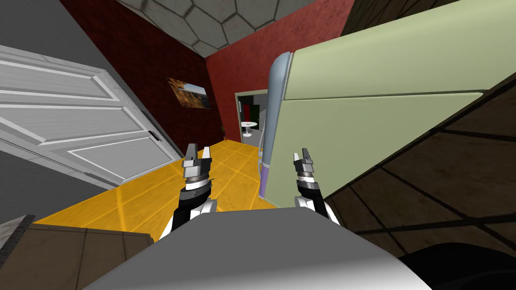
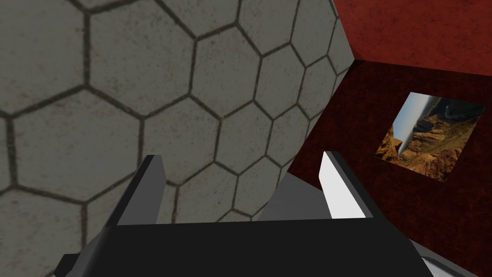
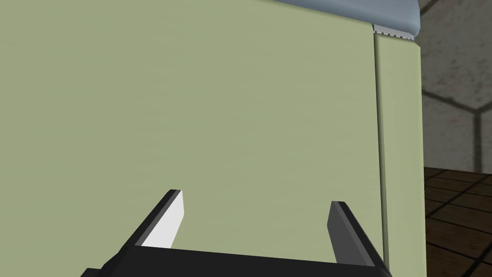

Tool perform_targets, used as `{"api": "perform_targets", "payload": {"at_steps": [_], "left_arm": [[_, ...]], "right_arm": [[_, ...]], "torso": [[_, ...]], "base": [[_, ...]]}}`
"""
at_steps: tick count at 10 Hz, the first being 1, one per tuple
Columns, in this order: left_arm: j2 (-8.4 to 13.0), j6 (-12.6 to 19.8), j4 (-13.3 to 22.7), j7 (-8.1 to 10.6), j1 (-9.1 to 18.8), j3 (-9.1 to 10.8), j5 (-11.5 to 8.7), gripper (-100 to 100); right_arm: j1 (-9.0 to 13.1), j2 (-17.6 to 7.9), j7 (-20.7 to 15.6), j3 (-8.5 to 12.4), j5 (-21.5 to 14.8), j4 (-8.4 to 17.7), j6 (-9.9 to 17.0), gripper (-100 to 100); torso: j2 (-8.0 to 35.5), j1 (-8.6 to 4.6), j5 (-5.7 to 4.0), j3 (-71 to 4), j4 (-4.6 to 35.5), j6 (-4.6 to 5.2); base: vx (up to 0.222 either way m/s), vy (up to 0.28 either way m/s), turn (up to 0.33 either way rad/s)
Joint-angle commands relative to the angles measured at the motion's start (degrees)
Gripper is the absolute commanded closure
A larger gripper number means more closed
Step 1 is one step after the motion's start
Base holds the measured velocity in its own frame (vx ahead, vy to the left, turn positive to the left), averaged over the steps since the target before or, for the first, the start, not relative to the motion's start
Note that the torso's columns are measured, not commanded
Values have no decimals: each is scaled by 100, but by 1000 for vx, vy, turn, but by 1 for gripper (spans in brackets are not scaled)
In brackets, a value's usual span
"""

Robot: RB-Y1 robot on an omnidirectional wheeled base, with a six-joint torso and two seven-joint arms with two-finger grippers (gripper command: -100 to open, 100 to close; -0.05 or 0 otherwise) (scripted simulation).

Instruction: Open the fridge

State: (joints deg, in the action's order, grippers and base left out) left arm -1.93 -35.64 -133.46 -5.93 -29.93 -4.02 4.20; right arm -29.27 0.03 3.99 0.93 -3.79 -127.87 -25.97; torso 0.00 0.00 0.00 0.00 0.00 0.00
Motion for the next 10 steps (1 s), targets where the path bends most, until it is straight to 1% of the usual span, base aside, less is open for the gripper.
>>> {"api": "perform_targets", "payload": {"at_steps": [1, 3, 9, 10], "left_arm": [[0, 0, 0, 0, 0, 0, 0, 0], [0, 0, -1, 0, 0, 0, 0, 0], [0, 0, -2, 0, 0, 0, 0, 0], [0, -1, -2, 0, 0, 0, 0, 0]], "right_arm": [[0, 0, 0, 0, 0, 0, 0, 0], [0, 0, 0, 0, 0, -1, 0, 0], [0, 0, 0, 0, 0, -2, -1, 0], [-29, -226, -68, 56, -98, 6, 23, -100]], "torso": [[232, 0, 0, -467, 235, 0], [1003, 0, 0, -2014, 1006, 0], [3539, 0, 0, -7073, 3537, 0], [3962, 0, 0, -7919, 3960, 0]], "base": [[0, 0, 0], [0, 0, 0], [0, 0, 0], [21, 27, -34]]}}
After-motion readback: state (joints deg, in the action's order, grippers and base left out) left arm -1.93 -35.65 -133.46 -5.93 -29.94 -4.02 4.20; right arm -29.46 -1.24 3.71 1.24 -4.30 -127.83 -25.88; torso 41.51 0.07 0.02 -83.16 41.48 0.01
